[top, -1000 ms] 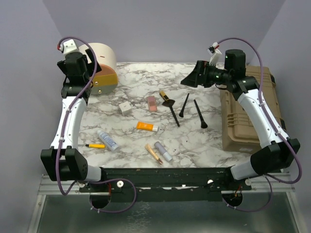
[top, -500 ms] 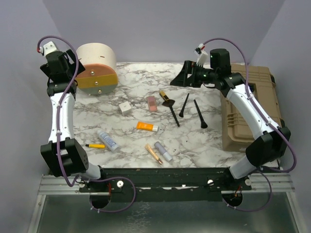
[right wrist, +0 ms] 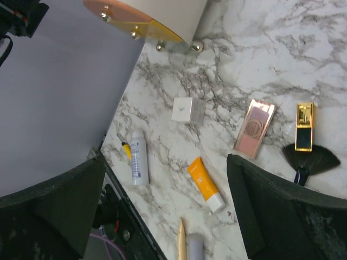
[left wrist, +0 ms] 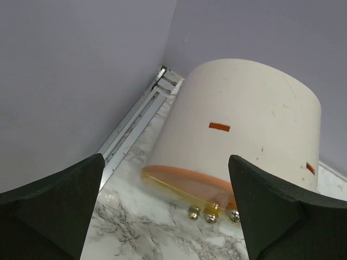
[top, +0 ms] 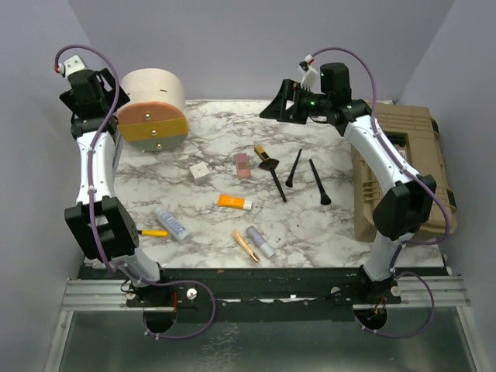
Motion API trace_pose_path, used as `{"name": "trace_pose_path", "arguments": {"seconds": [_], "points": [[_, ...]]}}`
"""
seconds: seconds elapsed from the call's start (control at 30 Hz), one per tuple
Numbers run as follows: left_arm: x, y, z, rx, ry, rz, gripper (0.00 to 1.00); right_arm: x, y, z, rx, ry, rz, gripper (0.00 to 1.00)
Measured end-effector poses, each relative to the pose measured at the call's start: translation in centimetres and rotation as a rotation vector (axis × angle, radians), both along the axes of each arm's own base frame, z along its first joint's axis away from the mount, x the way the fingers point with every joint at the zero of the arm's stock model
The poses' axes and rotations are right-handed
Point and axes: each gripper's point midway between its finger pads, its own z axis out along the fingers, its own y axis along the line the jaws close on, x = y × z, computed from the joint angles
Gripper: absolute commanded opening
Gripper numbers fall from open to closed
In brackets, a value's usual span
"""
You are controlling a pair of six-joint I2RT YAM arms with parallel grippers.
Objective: Organize the makeup
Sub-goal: Move the storage box to the corner of the board.
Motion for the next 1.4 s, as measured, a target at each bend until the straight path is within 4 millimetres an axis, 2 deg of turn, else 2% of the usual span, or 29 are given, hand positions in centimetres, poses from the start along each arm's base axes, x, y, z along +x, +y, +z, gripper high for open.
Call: {"name": "trace_pose_path", "arguments": {"seconds": [0.1,0.13,0.17,0.3,0.37,0.57,0.7,0.87,1.03,1.17,1.27,1.4], "points": [[1.4,0.6,-0.9,-0.006,0.010,-0.025,0.99,1.8,1.4,0.1,0.008,-0.008,0.010,1.00],[1.9,0.8,-1.6,-0.017,0.018,-0.042,0.99,2.1,1.6,1.3,0.018,-0.031,0.012,1.00],[2.2,0.9,-2.1,-0.026,0.023,-0.055,0.99,3.3,2.6,0.4,0.010,-0.020,0.020,1.00],[3.7,1.4,-4.9,-0.066,0.051,-0.108,0.99,6.8,5.0,0.6,0.003,-0.062,0.040,1.00],[4.3,1.3,-5.6,-0.081,0.048,-0.144,0.99,7.9,5.6,-0.2,0.005,-0.061,0.041,1.00],[5.9,1.7,-6.3,-0.098,0.000,-0.225,0.99,7.9,7.0,-4.0,0.028,0.043,0.043,1.00],[7.5,2.7,-7.0,-0.121,-0.073,-0.287,0.98,8.4,8.1,-5.5,0.046,0.075,0.051,1.00],[8.7,3.0,-7.8,-0.172,-0.178,-0.363,0.97,7.7,9.1,-7.0,0.047,0.109,0.072,1.00],[9.2,1.5,-7.2,-0.201,-0.272,-0.467,0.94,6.6,8.9,-10.1,0.013,0.184,0.074,1.00],[9.7,0.8,-7.2,-0.223,-0.315,-0.527,0.94,4.7,8.0,-12.4,-0.025,0.255,0.073,1.00],[9.6,0.5,-7.1,-0.223,-0.323,-0.554,0.93,3.7,7.4,-12.5,-0.040,0.270,0.069,1.00],[9.4,-0.2,-7.1,-0.225,-0.331,-0.588,0.92,3.3,7.1,-10.6,-0.039,0.229,0.070,1.00]]}}
